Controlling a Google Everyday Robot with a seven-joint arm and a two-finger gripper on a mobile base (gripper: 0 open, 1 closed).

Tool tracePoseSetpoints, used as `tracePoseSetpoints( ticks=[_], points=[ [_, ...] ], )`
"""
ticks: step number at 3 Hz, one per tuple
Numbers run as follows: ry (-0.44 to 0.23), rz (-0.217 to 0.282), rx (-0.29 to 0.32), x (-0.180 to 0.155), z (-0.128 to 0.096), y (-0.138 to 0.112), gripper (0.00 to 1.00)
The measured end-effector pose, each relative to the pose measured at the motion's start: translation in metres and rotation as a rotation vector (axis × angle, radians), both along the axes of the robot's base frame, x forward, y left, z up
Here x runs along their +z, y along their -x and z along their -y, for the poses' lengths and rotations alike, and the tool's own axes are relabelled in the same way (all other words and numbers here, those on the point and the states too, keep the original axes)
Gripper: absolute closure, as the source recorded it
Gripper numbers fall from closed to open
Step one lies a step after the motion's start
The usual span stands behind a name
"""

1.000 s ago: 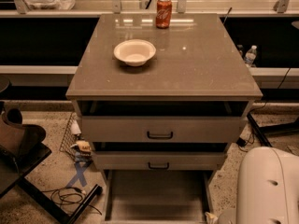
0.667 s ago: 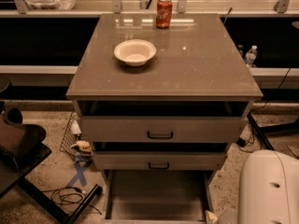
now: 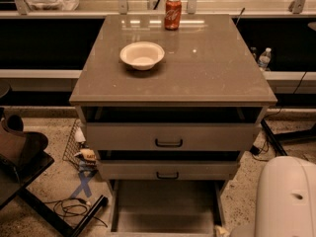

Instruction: Open bottom drawer

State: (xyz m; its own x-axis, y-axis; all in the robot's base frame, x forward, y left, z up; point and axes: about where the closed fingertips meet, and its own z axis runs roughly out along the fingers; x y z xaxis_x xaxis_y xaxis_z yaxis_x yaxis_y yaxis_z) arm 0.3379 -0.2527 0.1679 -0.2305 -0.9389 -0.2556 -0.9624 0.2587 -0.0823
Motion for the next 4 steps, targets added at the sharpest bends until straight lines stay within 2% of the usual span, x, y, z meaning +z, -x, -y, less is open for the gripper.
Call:
tracePoseSetpoints(
  ticks=[1, 2, 3, 4],
  points=[
    [-0.004, 0.224, 0.222, 0.091, -0.052, -0.016, 0.45],
    [-0.014, 0.334, 0.301, 0.159, -0.07, 0.007, 0.68],
    [-0.041, 0.391, 0.334, 0.195, -0.072, 0.044, 0.92],
    [-0.077, 0.528, 0.239, 0.205, -0.052, 0.015, 1.0]
  ],
)
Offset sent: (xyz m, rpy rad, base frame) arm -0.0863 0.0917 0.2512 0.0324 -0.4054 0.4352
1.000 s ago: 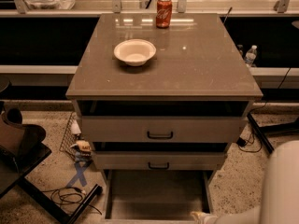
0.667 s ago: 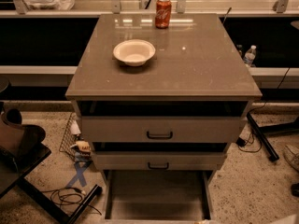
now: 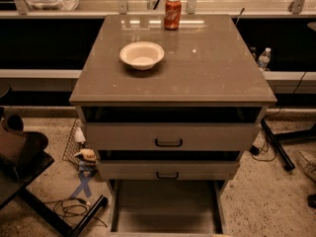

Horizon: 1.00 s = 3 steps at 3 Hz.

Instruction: Open bottom drawer

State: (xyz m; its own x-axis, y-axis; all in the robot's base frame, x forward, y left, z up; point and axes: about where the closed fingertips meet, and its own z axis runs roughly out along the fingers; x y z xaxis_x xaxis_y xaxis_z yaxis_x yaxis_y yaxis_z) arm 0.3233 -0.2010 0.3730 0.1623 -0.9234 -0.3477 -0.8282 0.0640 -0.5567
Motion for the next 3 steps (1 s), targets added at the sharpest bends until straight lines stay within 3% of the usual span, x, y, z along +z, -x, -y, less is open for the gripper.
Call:
tracePoseSetpoints(
  ticks=[1, 2, 3],
  points=[
    [-0.055, 0.083, -0.04, -0.004, 0.013, -0.033, 1.0],
    [-0.03, 0.116, -0.013, -0.003, 0.02, -0.04, 1.0],
    [0.007, 0.135, 0.009, -0.005, 0.012, -0.051, 1.0]
  ],
)
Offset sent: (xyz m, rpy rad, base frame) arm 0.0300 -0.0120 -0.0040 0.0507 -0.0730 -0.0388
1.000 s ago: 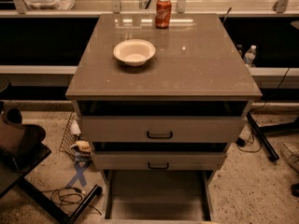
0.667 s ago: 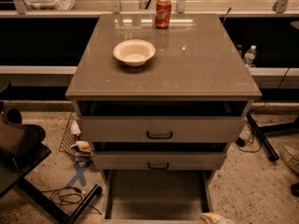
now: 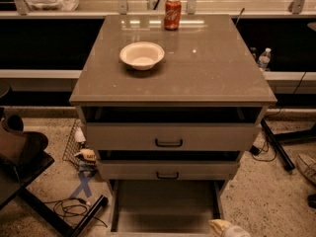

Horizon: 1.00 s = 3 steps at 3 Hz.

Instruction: Open bottom drawer

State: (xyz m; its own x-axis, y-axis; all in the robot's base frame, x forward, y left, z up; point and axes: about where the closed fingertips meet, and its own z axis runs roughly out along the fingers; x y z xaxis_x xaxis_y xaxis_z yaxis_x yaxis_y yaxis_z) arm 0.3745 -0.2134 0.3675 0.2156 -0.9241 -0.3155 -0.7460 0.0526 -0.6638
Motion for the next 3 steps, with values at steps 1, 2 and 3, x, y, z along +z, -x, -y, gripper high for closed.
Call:
tracePoseSetpoints(
  ticks=[1, 2, 3],
  points=[
    [0.082, 0.04, 0.036, -0.01, -0.014, -0.025, 1.0],
    [0.137, 0.077, 0.079, -0.024, -0.041, -0.058, 1.0],
    [0.17, 0.09, 0.08, -0.049, -0.057, -0.081, 1.0]
  ],
)
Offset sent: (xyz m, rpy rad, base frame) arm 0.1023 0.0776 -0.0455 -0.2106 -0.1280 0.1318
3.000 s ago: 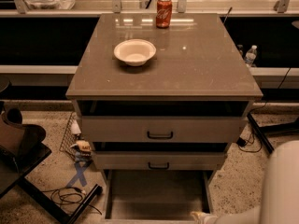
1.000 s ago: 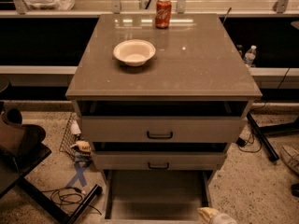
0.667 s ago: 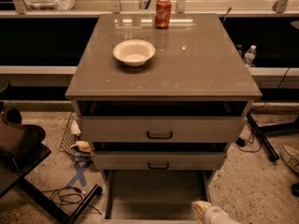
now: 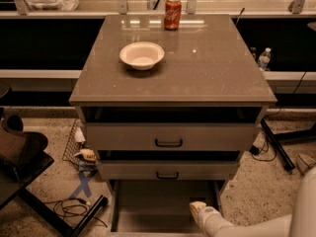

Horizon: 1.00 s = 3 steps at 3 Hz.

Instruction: Open bottom drawer

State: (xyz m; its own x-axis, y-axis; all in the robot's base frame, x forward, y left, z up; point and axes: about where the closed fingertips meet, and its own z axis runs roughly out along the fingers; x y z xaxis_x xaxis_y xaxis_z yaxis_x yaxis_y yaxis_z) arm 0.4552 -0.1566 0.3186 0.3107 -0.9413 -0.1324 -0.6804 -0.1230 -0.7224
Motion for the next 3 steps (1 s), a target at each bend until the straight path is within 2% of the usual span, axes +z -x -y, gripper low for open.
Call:
tracePoseSetpoints(
  ticks=[2, 3],
  points=[
    [0.023, -0.025, -0.082, -0.064, -0.008, -0.032, 1.0],
    [0.051, -0.064, -0.129, -0.12, -0.011, -0.062, 1.0]
  ],
)
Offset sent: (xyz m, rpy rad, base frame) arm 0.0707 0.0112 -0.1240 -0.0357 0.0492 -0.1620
